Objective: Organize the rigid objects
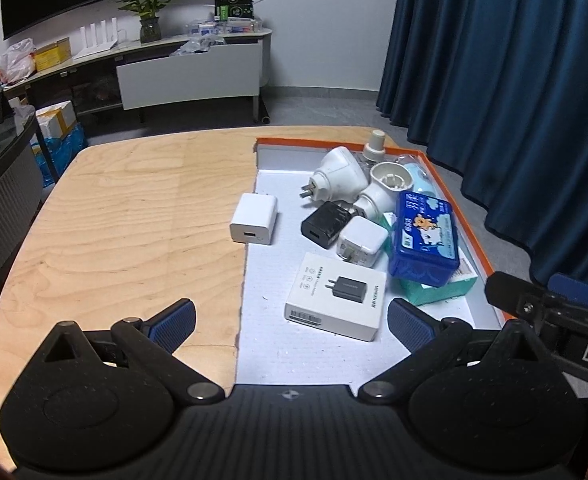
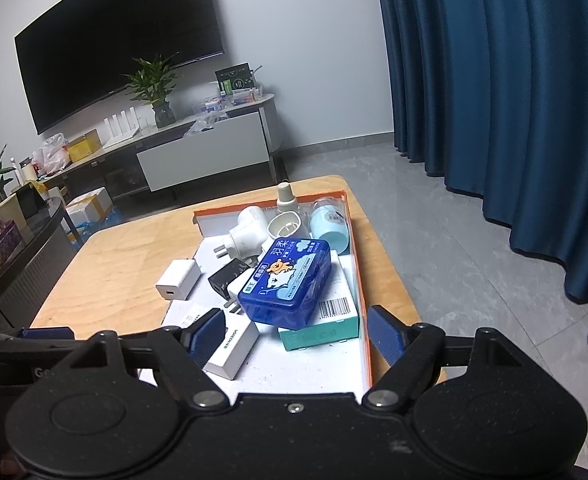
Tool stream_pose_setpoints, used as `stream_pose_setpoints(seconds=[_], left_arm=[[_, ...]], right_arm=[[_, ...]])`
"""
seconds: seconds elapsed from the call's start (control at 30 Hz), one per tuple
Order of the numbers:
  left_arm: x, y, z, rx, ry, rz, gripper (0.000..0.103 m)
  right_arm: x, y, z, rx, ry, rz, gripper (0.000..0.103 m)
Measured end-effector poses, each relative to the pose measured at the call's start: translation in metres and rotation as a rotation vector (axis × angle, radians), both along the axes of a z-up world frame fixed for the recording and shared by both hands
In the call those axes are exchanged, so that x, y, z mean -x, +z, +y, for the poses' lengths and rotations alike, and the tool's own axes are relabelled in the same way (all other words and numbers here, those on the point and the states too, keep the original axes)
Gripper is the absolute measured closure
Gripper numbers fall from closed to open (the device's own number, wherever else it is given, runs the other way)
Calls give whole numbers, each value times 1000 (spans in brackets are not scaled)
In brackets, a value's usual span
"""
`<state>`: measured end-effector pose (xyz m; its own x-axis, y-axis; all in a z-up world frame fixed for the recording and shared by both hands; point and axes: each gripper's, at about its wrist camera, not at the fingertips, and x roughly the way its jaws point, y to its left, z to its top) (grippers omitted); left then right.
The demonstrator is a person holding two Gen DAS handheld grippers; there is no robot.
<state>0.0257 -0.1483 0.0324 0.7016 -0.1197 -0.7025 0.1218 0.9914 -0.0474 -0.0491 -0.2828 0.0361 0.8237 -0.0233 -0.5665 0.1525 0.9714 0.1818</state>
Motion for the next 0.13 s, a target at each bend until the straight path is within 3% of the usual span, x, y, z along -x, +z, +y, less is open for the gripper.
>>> stream_pose_setpoints(seconds=[0.13], left_arm=[[-1,0,2,18,-17,1,0]], right_arm=[[0,0,0,-1,0,-1,11]])
